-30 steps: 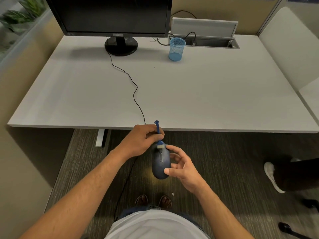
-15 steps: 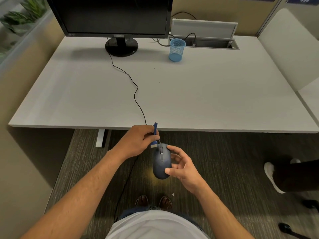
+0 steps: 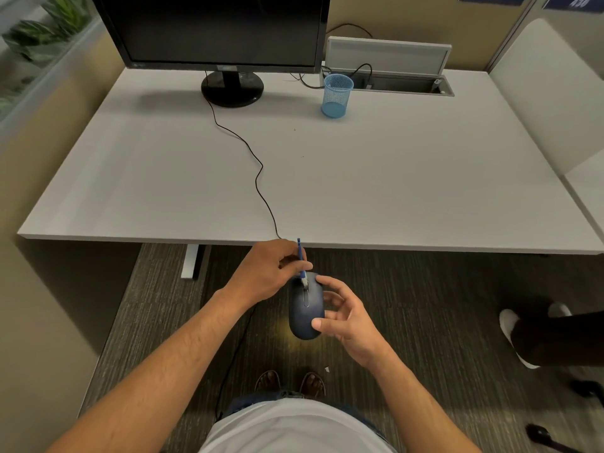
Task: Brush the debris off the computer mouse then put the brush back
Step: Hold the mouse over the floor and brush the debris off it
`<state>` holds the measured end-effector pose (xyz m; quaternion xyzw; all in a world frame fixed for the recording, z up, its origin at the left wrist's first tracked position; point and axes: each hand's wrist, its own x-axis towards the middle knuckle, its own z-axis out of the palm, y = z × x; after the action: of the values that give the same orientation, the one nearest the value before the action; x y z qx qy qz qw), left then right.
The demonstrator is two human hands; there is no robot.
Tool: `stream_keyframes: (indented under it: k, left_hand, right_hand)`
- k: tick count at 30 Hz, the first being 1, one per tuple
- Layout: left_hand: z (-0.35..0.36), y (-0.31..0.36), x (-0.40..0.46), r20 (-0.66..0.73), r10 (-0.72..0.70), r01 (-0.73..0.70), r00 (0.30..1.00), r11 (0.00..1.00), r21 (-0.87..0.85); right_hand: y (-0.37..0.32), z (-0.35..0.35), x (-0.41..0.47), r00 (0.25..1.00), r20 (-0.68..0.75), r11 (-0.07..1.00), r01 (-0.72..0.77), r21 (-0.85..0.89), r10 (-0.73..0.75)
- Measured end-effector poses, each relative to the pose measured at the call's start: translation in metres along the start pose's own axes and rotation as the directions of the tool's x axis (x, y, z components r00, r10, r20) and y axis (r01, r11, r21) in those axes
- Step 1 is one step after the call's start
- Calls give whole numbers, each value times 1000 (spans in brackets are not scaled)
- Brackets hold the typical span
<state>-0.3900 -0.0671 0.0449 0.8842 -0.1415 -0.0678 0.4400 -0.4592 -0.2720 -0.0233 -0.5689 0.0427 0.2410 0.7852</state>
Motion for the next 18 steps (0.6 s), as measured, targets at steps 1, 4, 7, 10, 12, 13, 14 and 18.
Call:
stream_keyframes:
  k: [1, 4, 7, 10, 12, 13, 14, 18]
  left_hand:
    - [1, 0, 0, -18, 22, -22, 1000, 999, 38]
    - [2, 0, 0, -75, 76, -71, 994, 995, 72]
    - [1, 2, 0, -112, 51, -57, 992, 997, -55]
    - [-2, 4, -1, -91, 26, -40, 995, 987, -156]
    - [-1, 5, -2, -53, 25, -35, 998, 982, -184]
    - [0, 5, -2, -33, 24, -30, 999, 982, -187]
    - [0, 5, -3, -13, 22, -24, 1000, 983, -180]
    - [-2, 0, -3, 52, 24, -22, 998, 999, -39]
  right_hand:
    - [0, 0, 0, 1000, -1, 1000, 0, -2, 0]
    - [-1, 0, 0, 1000, -1, 1000, 4, 2, -4]
    - [-2, -1, 1, 1000, -8, 1000, 10, 0, -10]
    - [-4, -3, 1, 1000, -9, 1000, 9, 0, -9]
    - [-4, -3, 1, 1000, -5, 1000, 8, 8, -8]
    - [-5, -3, 1, 1000, -5, 1000, 6, 12, -6]
    - [-5, -2, 2, 1000, -4, 1000, 3, 15, -3]
    - [-3, -3, 2, 1000, -14, 1000, 10, 3, -10]
